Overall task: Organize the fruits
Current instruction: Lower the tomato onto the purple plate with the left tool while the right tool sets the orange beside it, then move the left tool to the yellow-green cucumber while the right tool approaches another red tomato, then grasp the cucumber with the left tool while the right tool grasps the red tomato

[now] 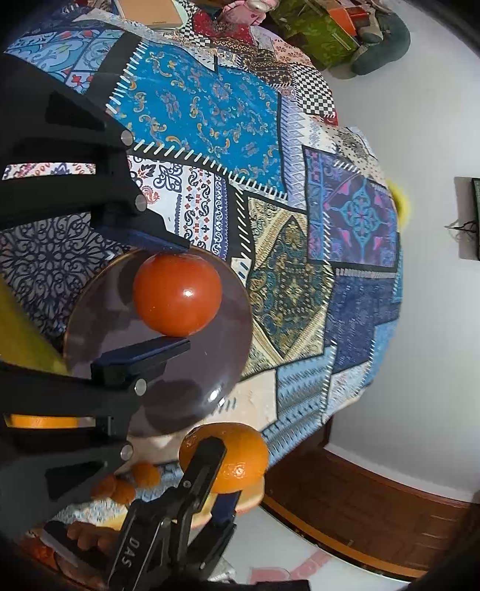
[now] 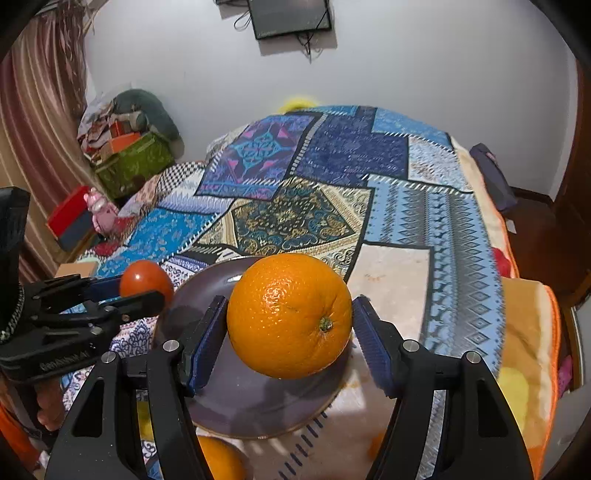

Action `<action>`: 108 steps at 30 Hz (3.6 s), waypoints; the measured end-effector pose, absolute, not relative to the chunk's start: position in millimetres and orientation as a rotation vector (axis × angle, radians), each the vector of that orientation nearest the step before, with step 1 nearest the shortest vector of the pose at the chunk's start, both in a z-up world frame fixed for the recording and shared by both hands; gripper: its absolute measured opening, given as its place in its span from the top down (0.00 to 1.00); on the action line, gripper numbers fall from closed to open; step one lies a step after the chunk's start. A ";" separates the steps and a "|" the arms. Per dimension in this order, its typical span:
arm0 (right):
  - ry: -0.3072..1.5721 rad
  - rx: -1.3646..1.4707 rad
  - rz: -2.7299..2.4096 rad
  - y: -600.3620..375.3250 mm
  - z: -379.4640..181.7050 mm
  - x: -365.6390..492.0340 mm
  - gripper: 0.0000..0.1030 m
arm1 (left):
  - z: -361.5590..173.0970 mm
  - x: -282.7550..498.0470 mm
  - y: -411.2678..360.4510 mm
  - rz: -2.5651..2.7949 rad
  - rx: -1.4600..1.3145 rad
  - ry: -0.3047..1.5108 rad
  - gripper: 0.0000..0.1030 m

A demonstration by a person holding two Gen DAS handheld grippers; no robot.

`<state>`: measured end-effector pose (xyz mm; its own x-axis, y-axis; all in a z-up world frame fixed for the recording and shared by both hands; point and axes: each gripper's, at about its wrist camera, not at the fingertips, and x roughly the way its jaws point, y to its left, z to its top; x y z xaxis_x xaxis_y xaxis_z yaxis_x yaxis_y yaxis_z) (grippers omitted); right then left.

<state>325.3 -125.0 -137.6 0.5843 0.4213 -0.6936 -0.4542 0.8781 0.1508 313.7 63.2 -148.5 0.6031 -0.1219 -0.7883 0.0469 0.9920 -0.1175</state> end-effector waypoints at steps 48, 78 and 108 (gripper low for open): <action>0.781 -0.065 0.469 -177.3 -116.5 272.8 0.27 | -115.7 236.8 63.6 -0.088 -0.058 0.868 0.36; 0.973 0.005 0.419 -202.6 -196.3 218.2 0.27 | -192.6 210.8 47.6 -0.144 -0.034 1.053 0.22; 0.982 0.119 0.470 -206.0 -199.2 224.6 0.54 | -186.8 188.1 51.3 -0.130 -0.023 1.012 0.63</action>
